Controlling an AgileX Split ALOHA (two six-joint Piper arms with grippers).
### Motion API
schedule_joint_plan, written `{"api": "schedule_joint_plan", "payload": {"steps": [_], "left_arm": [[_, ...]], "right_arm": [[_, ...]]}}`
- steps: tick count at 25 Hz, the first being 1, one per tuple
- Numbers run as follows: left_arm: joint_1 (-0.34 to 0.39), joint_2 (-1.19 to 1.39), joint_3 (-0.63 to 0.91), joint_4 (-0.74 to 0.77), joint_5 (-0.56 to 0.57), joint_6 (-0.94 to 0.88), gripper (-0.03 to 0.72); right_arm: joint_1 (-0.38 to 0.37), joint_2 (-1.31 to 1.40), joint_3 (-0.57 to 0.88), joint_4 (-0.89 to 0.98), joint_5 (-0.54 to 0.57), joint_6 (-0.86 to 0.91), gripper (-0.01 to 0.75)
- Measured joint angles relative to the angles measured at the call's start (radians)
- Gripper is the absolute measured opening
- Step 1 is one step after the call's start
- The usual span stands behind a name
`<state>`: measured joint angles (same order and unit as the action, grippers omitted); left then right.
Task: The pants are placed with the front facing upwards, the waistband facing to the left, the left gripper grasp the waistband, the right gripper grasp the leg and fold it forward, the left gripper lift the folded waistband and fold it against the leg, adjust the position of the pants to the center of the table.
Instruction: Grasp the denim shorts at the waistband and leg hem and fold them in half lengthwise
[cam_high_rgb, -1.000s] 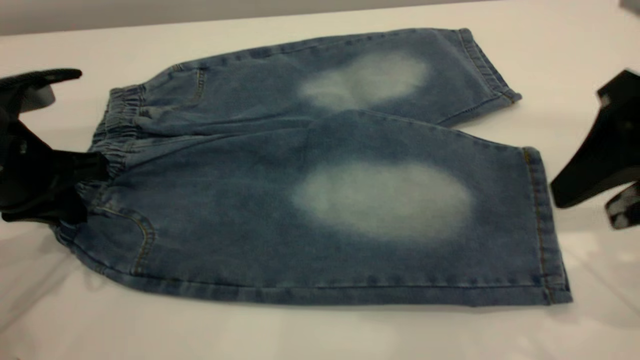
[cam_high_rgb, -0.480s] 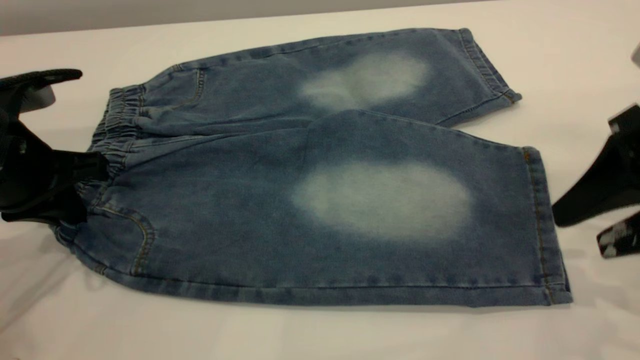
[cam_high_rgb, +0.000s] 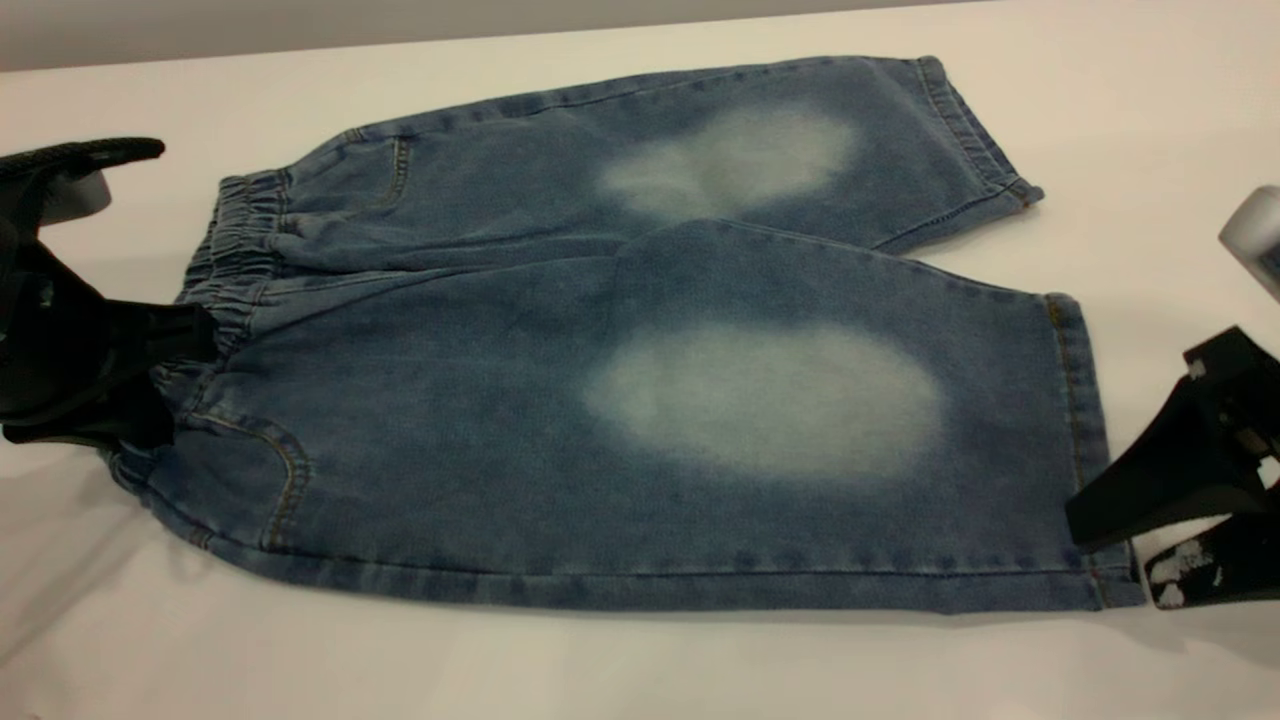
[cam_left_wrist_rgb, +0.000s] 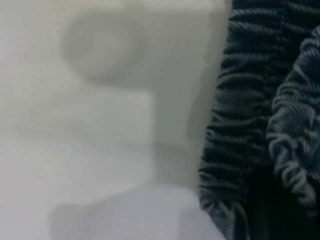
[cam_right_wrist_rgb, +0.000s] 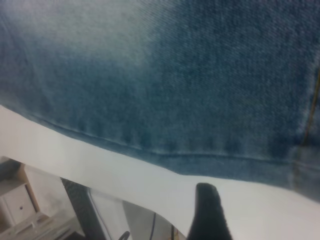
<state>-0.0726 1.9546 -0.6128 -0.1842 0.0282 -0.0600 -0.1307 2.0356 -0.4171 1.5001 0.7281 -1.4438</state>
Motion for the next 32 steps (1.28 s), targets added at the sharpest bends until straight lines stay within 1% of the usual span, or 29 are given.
{"api": "schedule_joint_plan", "payload": {"steps": [4, 9, 16, 21, 24, 27, 28, 30, 32], "left_arm": [[0.0, 0.0, 0.0, 0.0, -0.003, 0.0, 0.067], [0.0, 0.0, 0.0, 0.0, -0.006, 0.0, 0.067], [0.0, 0.0, 0.0, 0.0, -0.006, 0.0, 0.067], [0.0, 0.0, 0.0, 0.0, -0.006, 0.0, 0.067], [0.0, 0.0, 0.0, 0.0, -0.006, 0.0, 0.067], [0.0, 0.0, 0.0, 0.0, -0.007, 0.0, 0.067], [0.0, 0.0, 0.0, 0.0, -0.007, 0.0, 0.067], [0.0, 0.0, 0.0, 0.0, -0.007, 0.0, 0.067], [0.0, 0.0, 0.0, 0.0, -0.007, 0.0, 0.067]], "right_arm": [[0.0, 0.02, 0.0, -0.001, -0.041, 0.001, 0.421], [0.001, 0.052, 0.001, 0.016, -0.03, -0.021, 0.421], [0.001, 0.122, 0.001, 0.119, 0.072, -0.127, 0.419], [0.001, 0.163, 0.001, 0.234, 0.167, -0.127, 0.419], [0.001, 0.179, 0.001, 0.25, 0.189, -0.127, 0.412], [0.001, 0.192, 0.001, 0.248, 0.189, -0.127, 0.373], [0.001, 0.194, 0.001, 0.248, 0.189, -0.127, 0.349], [0.001, 0.194, 0.001, 0.247, 0.189, -0.127, 0.291], [0.001, 0.194, 0.001, 0.247, 0.189, -0.127, 0.213]]}}
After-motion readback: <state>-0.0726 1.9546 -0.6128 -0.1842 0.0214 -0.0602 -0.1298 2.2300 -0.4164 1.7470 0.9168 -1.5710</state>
